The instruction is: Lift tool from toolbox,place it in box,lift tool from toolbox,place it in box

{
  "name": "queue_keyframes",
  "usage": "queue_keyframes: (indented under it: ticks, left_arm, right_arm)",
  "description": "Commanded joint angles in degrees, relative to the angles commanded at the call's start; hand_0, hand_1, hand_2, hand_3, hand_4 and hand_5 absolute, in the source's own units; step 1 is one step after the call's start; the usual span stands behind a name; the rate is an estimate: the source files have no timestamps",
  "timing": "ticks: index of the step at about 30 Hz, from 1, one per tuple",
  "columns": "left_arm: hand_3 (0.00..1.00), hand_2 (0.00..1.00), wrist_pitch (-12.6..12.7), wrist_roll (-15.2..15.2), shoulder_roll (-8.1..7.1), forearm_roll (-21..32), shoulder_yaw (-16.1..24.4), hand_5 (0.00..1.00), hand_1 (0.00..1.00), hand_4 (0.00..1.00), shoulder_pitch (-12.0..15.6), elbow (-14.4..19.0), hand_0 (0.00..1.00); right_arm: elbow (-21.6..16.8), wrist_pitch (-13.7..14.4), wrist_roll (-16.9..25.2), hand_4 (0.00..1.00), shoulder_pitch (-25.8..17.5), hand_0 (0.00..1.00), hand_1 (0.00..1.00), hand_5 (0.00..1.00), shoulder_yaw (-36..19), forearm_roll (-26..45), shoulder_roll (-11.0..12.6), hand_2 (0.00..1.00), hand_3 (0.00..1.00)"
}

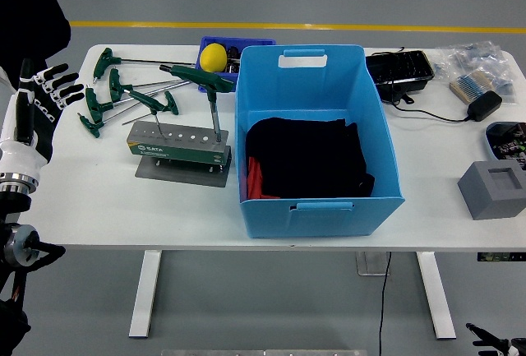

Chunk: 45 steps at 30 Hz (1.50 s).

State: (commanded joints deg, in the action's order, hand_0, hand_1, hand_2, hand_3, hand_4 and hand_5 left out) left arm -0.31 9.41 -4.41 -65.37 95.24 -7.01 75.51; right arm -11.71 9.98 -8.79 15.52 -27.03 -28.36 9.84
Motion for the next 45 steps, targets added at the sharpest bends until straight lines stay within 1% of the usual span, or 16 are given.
queue_keyframes:
  ticks: [20, 31, 38, 45]
  left_arm:
    - [0.690, 0.676, 0.28, -0.10, 0.15, -0.80, 0.51, 0.998, 0.639, 0.998, 0.03, -0.49, 0.637]
    - [0.688, 0.675, 0.19, 0.02, 0.08, -0.55, 0.49, 0.998, 0.638, 0.998, -0.08, -0.48, 0.637]
    - [0.689, 0.675, 0.15, 0.01, 0.16, -0.57, 0.51, 0.998, 0.639, 0.998, 0.13, -0.59, 0.637]
    - [0.688, 0.674, 0.12, 0.09, 0.00, -0.35, 0.35, 0.998, 0.638, 0.998, -0.23, -0.33, 0.636]
  right_arm:
    - [0.01, -0.44, -0.25, 0.811, 0.01, 0.635, 0.633, 0.668, -0.18, -0.63, 0.05, 0.686, 0.560]
    - [0.03, -0.41, 0.09, 0.813, 0.18, 0.636, 0.633, 0.667, 0.24, 0.25, 0.14, 0.686, 0.561]
    - [0.07, -0.21, 0.24, 0.814, -0.13, 0.634, 0.630, 0.665, 0.11, -0.02, 0.06, 0.685, 0.561]
    - [0.10, -0.19, 0.09, 0.816, -0.66, 0.635, 0.629, 0.663, -0.38, -0.63, -0.01, 0.685, 0.562]
